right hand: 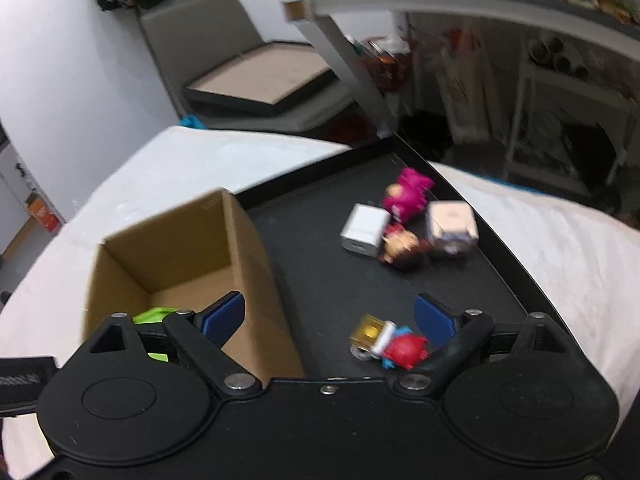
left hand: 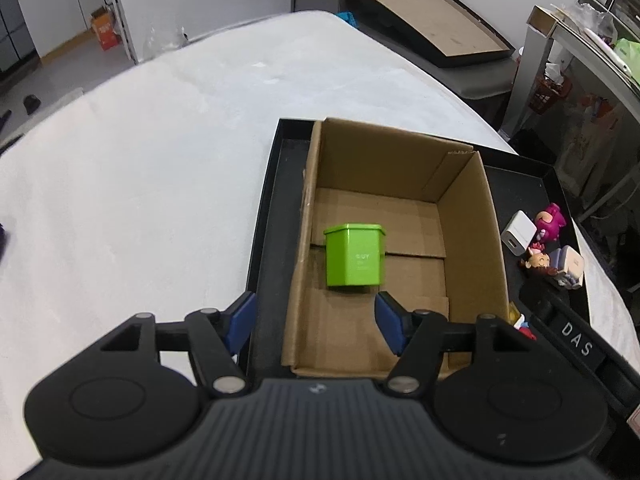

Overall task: Organize rigid objects
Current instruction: 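Move the right gripper to the red figure with yellow cup and grasp it, then carry the red figure into the cardboard box and open the right gripper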

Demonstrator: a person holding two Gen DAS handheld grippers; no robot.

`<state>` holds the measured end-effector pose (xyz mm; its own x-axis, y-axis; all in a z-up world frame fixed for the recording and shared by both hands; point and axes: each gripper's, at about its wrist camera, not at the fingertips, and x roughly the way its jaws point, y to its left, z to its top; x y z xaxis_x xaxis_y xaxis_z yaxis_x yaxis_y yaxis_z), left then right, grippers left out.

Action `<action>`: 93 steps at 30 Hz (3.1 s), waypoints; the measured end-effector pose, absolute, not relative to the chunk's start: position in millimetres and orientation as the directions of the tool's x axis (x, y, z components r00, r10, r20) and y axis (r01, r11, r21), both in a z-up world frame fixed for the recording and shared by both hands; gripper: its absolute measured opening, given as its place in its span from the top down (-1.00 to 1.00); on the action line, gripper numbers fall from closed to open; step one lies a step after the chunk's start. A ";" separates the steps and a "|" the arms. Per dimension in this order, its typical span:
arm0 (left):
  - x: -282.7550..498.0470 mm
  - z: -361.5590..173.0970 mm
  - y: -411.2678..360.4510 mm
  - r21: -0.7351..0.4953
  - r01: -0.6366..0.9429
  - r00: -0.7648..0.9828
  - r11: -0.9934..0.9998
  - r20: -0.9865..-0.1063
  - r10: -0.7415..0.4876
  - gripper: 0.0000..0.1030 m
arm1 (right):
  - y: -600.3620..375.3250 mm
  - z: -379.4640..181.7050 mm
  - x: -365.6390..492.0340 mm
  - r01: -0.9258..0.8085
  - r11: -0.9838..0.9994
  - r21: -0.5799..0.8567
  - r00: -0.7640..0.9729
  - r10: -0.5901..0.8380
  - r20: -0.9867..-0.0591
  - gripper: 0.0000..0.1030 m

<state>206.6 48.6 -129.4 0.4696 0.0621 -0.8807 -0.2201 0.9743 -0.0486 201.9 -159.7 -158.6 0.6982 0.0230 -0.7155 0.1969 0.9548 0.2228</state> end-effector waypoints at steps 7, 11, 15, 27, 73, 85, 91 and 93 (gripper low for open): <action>212.9 -129.1 28.1 0.002 -0.222 0.466 0.975 -0.878 0.108 -0.24 | -183.3 -180.1 204.8 0.277 0.925 0.258 0.641 0.022 -0.767 -0.76; 217.0 -130.8 21.4 0.067 -0.234 0.457 0.970 -0.873 0.171 -0.25 | -194.0 -194.9 212.2 0.293 0.908 0.300 0.601 0.069 -0.796 -0.76; 221.6 -133.9 19.2 0.104 -0.253 0.438 0.962 -0.874 0.209 -0.25 | -200.6 -212.2 226.3 0.290 0.894 0.341 0.536 0.144 -0.832 -0.77; 227.5 -139.0 -0.6 0.156 -0.222 0.419 0.963 -0.876 0.238 -0.26 | -197.7 -237.3 250.2 0.243 0.934 0.262 0.451 0.131 -0.883 -0.39; 204.3 -119.4 62.3 0.060 -0.213 0.447 0.975 -0.882 0.151 -0.26 | -179.5 -139.9 234.7 0.090 0.962 0.257 0.728 0.113 -0.676 -0.21; 217.4 -131.8 79.3 -0.050 -0.190 0.461 0.980 -0.886 0.045 -0.26 | -147.8 -122.6 228.4 -0.002 0.971 0.238 0.785 0.149 -0.601 -0.21; 226.3 -141.2 83.9 -0.092 -0.168 0.472 0.981 -0.882 -0.002 -0.26 | -130.9 -124.7 231.1 -0.046 0.974 0.222 0.779 0.174 -0.603 -0.22; 229.3 -146.3 84.6 -0.111 -0.158 0.471 0.981 -0.882 -0.024 -0.25 | -123.6 -127.1 232.9 -0.062 0.975 0.212 0.775 0.181 -0.606 -0.22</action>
